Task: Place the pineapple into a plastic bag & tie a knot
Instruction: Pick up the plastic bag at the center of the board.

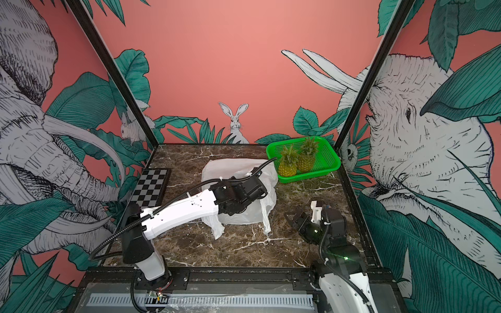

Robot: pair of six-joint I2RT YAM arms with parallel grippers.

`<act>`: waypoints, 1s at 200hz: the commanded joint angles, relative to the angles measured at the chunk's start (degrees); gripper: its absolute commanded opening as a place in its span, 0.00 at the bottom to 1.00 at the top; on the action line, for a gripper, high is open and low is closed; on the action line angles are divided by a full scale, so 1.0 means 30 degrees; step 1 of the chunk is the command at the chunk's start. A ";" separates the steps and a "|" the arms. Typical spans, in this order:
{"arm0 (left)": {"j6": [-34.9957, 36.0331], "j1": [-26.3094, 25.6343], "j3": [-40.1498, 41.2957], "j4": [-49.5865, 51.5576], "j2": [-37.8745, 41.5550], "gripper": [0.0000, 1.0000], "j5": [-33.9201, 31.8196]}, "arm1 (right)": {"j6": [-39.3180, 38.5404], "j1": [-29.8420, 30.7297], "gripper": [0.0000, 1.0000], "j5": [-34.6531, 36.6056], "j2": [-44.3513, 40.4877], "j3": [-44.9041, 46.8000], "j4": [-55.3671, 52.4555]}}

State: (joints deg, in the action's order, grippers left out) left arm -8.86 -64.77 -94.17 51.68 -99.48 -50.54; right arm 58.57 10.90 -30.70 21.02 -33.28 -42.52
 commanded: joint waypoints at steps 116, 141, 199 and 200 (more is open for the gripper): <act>-0.5048 0.4560 -0.5385 0.4234 0.3455 0.00 0.6391 | 0.0800 0.4607 0.80 0.2247 0.5548 -0.2676 0.3342; -0.3959 0.5261 -0.7410 0.5096 0.2689 0.00 0.7132 | 0.0103 0.4957 0.84 0.4822 0.8386 -0.4435 0.4282; -0.1634 0.7593 -0.8958 0.5298 0.0164 0.00 1.1591 | -0.1854 0.3728 0.87 0.6190 1.4417 -0.9545 0.5619; -0.1595 0.7620 -0.8955 0.5285 0.0110 0.00 1.1700 | -0.1899 0.3740 0.87 0.6131 1.4502 -0.9641 0.5590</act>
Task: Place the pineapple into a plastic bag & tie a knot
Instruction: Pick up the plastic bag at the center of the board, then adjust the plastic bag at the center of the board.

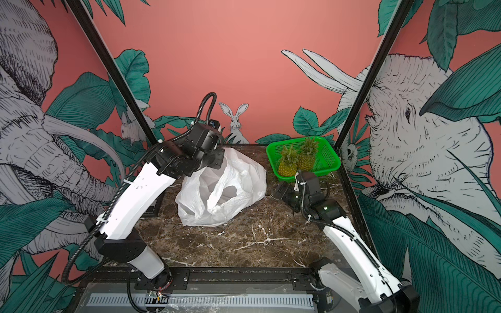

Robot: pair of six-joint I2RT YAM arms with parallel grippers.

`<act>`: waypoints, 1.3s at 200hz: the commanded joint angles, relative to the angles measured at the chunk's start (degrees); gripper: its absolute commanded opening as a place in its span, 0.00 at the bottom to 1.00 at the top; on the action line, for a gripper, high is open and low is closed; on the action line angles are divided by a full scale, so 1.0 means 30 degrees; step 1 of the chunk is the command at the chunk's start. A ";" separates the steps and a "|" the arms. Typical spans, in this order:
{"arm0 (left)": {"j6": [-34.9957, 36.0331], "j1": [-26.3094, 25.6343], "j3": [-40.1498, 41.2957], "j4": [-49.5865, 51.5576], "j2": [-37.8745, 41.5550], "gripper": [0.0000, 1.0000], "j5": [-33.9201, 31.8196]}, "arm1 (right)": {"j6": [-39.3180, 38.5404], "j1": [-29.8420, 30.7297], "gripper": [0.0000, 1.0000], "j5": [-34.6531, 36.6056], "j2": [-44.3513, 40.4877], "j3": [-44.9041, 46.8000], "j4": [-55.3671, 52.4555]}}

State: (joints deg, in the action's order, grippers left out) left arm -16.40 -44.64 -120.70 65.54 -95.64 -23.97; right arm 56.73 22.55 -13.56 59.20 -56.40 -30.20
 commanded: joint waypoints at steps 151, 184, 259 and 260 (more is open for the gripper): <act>0.2242 0.3835 -0.2198 -0.1255 -0.6051 0.00 0.7589 | -0.4644 -0.1890 0.89 0.2240 0.5631 -0.5343 0.0714; 0.1839 0.3895 -0.3022 -0.1309 -0.6998 0.00 0.7754 | -0.5430 -0.0442 0.86 0.0216 0.6740 -0.8254 -0.0065; 0.1261 0.4215 -0.5591 -0.1105 -0.9870 0.00 0.8252 | -0.7572 0.5739 0.89 0.1899 0.6581 -1.2268 -0.3712; 0.1255 0.4216 -0.5618 -0.1104 -0.9899 0.00 0.8267 | -0.7616 0.5806 0.89 0.1950 0.6593 -1.2320 -0.3782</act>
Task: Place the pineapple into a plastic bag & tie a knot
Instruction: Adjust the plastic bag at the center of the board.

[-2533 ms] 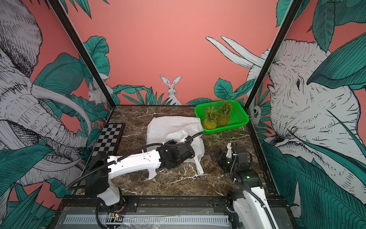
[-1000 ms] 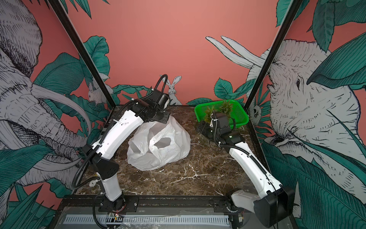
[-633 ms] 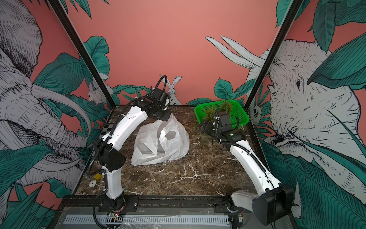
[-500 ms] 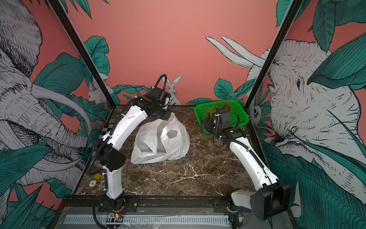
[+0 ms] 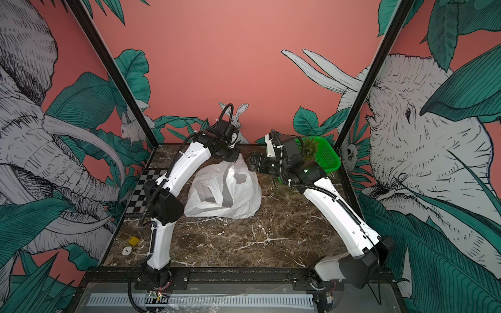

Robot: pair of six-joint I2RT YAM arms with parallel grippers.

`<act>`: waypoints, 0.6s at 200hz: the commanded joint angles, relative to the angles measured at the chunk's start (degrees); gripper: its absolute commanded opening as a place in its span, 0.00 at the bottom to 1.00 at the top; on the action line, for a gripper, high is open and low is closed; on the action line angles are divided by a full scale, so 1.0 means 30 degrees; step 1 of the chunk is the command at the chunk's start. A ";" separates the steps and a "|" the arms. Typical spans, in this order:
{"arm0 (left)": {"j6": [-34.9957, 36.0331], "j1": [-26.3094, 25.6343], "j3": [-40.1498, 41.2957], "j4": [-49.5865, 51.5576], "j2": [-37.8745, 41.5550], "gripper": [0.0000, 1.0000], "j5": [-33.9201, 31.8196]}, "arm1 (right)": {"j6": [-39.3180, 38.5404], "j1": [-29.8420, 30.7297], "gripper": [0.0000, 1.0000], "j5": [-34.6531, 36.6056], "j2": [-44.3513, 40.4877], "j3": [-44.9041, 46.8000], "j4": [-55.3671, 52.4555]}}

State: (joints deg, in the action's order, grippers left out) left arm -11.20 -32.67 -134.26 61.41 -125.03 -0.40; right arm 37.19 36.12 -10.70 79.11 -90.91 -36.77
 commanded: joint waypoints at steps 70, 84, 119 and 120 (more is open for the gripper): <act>-0.0543 0.0298 -0.1238 0.0303 -0.0422 0.00 0.0250 | -0.1783 0.3122 0.92 0.3017 0.0894 -0.1648 -0.1785; -0.0569 0.0283 -0.1226 0.0250 -0.0445 0.00 0.0194 | -0.1896 0.3331 0.92 0.2879 0.1242 -0.2056 -0.1586; -0.0636 0.0283 -0.1312 0.0238 -0.0598 0.00 0.0246 | -0.2139 0.4142 0.93 0.2922 0.2106 -0.2983 -0.1763; -0.0633 0.0283 -0.1336 0.0241 -0.0612 0.00 0.0249 | -0.2141 0.4166 0.93 0.2922 0.2136 -0.2995 -0.1798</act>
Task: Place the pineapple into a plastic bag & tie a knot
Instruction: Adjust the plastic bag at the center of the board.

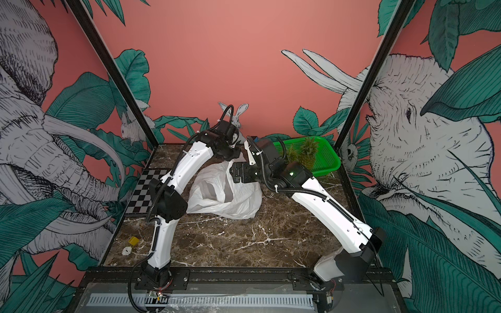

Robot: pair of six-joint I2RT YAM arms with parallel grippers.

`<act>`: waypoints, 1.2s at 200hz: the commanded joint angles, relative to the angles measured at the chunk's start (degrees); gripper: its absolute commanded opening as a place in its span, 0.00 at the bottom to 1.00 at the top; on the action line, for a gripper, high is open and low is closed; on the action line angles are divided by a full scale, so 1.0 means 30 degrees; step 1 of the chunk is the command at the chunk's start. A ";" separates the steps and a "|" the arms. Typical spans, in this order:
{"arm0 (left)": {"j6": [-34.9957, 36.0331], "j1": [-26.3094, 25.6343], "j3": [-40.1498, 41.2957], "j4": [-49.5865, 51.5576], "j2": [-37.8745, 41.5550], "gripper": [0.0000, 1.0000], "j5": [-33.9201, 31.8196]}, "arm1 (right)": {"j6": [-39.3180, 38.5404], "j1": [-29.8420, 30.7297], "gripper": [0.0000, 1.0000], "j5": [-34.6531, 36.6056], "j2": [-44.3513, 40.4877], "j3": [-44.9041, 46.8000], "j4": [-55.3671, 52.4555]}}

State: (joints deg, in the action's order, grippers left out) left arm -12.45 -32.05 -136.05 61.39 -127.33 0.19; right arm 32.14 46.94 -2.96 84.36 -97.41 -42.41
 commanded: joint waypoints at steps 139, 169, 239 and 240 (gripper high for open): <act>-0.1613 0.1893 -0.1408 -0.3378 0.2258 0.62 0.1580 | 0.1023 -0.1996 0.00 0.2314 0.0079 0.3087 0.2257; -0.1338 0.1990 -0.0307 -0.4075 0.4672 0.70 0.1690 | 0.1043 -0.2176 0.00 0.1916 0.0340 0.2796 0.2324; -0.0362 0.1343 0.8638 -0.2246 1.3066 0.73 0.0767 | 0.1196 -0.3016 0.00 0.1439 0.0809 0.2484 0.2418; -0.0318 0.1311 0.8742 -0.2213 1.3164 0.73 0.0777 | 0.1189 -0.3032 0.00 0.1418 0.0833 0.2476 0.2419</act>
State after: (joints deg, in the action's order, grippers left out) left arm -15.49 -26.72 -116.14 51.24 -93.38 3.40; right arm 34.65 38.74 2.17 86.54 -88.25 -36.75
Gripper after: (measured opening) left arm 0.725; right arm 0.047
